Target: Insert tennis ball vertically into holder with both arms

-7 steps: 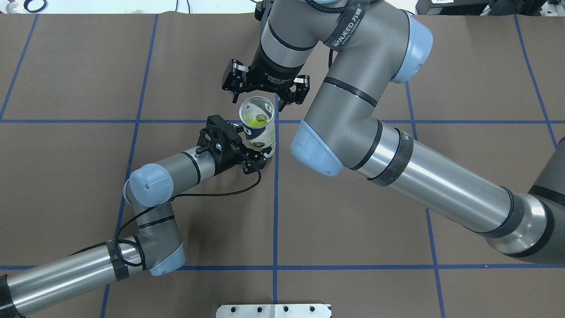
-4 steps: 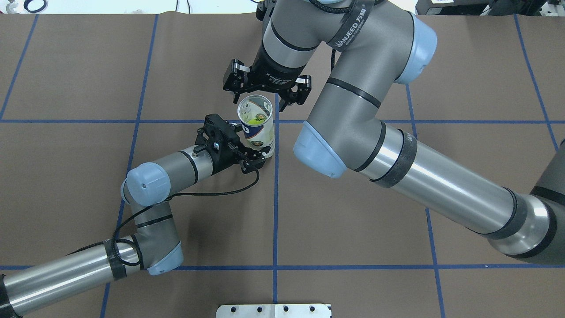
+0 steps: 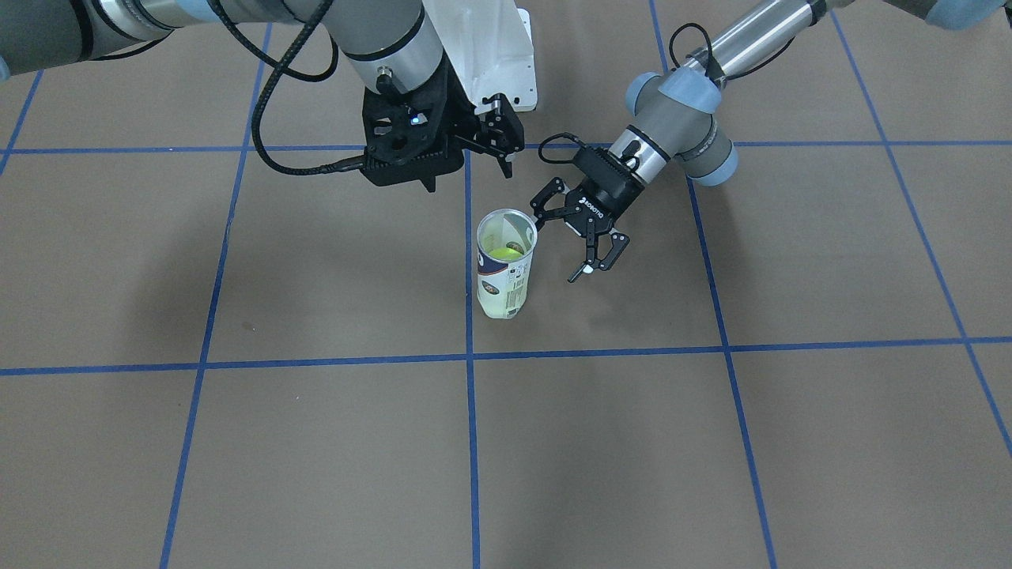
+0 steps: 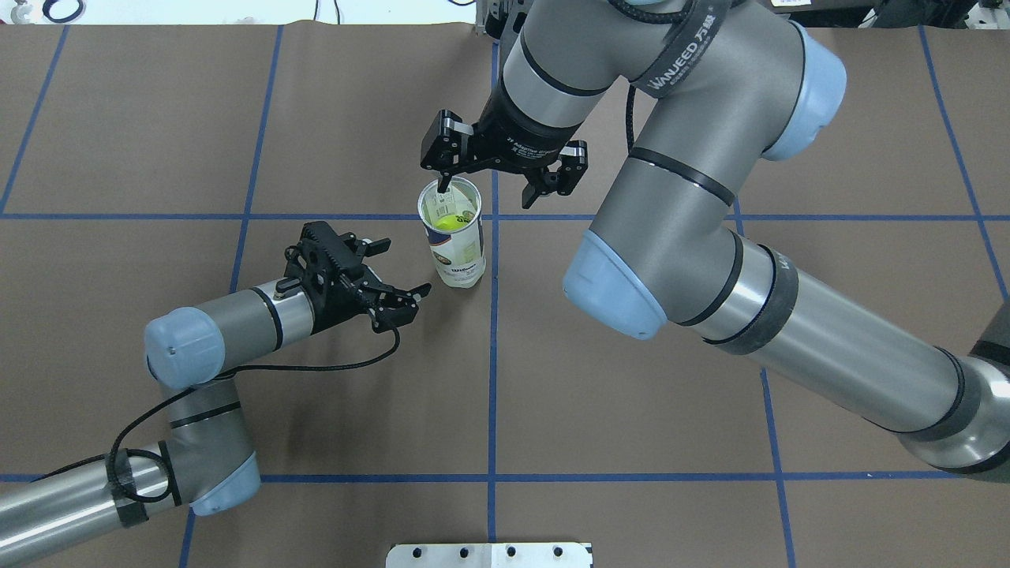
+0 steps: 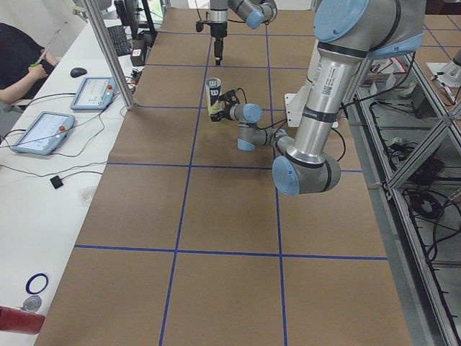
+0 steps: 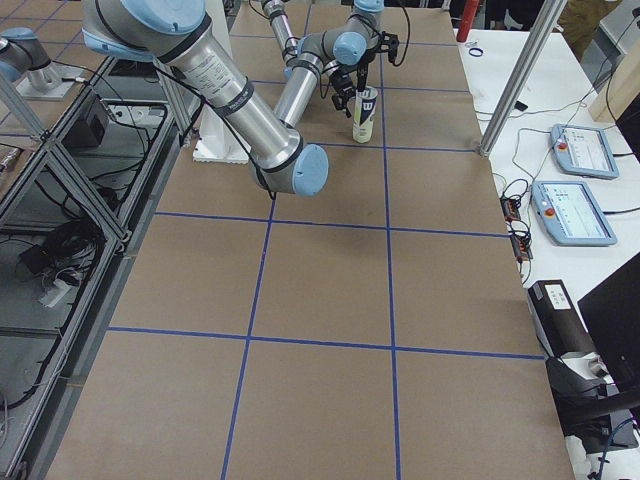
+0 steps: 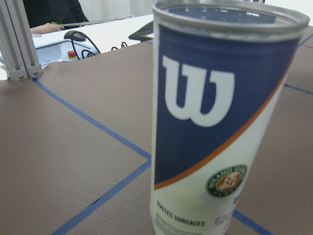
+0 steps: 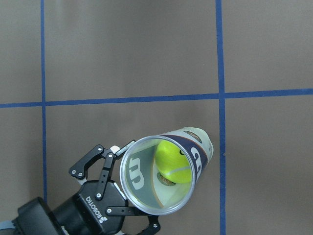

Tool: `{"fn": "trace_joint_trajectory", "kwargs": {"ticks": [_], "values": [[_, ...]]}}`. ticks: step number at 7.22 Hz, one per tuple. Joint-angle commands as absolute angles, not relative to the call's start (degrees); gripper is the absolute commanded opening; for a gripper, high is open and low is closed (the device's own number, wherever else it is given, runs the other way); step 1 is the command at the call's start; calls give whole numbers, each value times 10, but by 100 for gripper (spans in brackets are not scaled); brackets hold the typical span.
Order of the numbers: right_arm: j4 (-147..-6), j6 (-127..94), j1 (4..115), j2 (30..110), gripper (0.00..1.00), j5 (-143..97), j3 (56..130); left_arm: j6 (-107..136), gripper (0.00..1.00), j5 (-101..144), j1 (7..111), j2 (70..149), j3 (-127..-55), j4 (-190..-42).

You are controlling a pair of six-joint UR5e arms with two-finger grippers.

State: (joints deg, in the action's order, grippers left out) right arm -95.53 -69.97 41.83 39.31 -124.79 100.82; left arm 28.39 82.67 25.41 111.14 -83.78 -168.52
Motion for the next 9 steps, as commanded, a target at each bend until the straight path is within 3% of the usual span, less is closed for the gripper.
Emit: {"fn": "trace_joint_trajectory", "kwargs": {"ticks": [1, 6, 7, 9], "values": [[-977, -700, 455, 395, 99, -1272, 1016, 284, 99, 847, 263, 1074, -887, -1677], [-982, -577, 611, 513, 99, -1292, 1053, 290, 100, 1198, 572, 1077, -940, -1370], [-983, -513, 648, 545, 99, -1302, 1053, 280, 100, 1314, 637, 1078, -939, -1237], [-983, -358, 712, 616, 99, -1308, 1030, 226, 100, 1333, 684, 1072, -933, -1124]]}}
